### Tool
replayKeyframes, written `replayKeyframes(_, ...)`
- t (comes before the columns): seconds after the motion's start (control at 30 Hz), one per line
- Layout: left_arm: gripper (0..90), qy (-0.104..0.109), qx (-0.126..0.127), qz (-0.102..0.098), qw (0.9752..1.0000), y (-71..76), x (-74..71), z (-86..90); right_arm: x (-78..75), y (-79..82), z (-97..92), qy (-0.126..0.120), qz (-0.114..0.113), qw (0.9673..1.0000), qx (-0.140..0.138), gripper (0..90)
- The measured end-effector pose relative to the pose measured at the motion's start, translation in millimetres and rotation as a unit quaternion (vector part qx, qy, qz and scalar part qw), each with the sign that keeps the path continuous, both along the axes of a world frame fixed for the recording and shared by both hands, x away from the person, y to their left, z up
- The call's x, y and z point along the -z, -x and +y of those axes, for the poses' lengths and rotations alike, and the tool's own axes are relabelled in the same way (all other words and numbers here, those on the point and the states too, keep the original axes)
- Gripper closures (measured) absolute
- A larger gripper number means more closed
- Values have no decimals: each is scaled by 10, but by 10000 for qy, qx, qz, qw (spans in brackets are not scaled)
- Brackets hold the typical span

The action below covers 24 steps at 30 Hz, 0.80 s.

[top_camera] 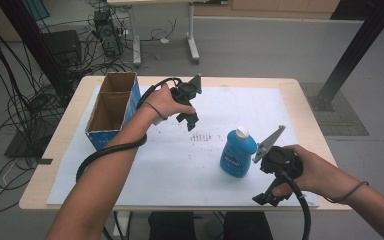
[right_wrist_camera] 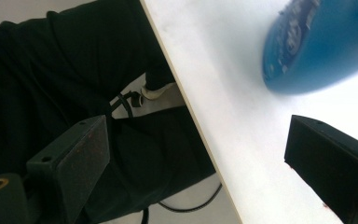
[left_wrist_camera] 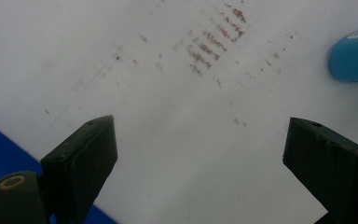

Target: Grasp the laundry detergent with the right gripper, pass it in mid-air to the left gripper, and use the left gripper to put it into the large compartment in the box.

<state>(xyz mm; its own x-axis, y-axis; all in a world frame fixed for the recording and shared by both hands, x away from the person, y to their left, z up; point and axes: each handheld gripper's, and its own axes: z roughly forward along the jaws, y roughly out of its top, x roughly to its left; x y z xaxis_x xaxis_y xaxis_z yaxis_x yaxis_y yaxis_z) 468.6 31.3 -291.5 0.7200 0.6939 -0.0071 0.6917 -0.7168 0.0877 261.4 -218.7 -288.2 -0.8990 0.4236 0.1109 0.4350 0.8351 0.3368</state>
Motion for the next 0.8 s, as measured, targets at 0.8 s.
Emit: replayKeyframes(0.8,103,21,39,32,10000,-1,21,-70,147,-42,-587,212,-61,9973,700,61)
